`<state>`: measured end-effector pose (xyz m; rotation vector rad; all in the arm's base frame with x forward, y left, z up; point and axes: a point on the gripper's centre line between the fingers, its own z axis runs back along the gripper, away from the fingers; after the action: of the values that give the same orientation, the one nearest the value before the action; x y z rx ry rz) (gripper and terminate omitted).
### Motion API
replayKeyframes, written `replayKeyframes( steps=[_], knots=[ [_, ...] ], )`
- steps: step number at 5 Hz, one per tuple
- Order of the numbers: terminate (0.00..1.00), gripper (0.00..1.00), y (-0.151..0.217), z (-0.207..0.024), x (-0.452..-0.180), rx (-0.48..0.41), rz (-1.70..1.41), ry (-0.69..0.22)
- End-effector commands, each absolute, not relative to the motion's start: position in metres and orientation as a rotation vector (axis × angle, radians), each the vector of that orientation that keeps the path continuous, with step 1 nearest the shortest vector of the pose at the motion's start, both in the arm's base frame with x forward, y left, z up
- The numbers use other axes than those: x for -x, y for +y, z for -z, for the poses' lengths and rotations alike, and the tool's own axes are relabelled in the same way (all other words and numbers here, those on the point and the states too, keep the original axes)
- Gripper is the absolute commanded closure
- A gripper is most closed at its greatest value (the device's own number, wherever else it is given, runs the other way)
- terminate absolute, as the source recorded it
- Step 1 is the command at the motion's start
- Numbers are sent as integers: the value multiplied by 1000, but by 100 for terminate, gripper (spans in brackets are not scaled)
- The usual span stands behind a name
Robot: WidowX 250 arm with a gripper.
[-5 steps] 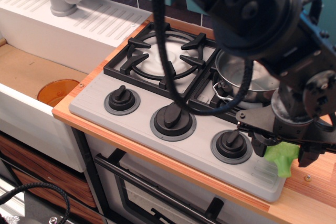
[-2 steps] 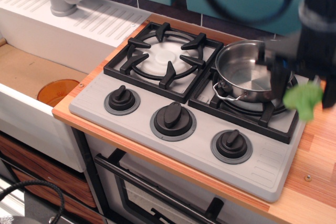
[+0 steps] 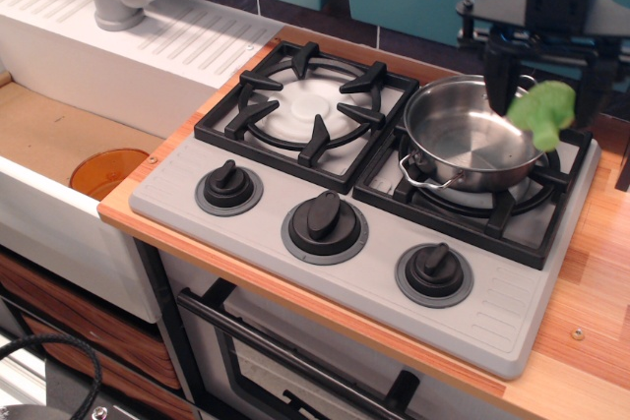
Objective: Put cauliflower in pot or pan an put pot or pan on stove
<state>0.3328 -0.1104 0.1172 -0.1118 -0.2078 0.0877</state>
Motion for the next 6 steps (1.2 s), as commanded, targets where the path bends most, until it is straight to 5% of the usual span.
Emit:
replayKeyframes(
  steps=[1,2,3,5,6],
  knots=[
    [0,100,-81,-127,-367,147,-50,-254],
    [0,100,-78,-122,-372,161,-45,-262],
    [0,0,-85,-115,-375,157,-45,-275],
    [0,0,-105,-118,-370,136,-77,-279],
    [0,0,-91,-148,-367,107,-55,-232]
  ],
)
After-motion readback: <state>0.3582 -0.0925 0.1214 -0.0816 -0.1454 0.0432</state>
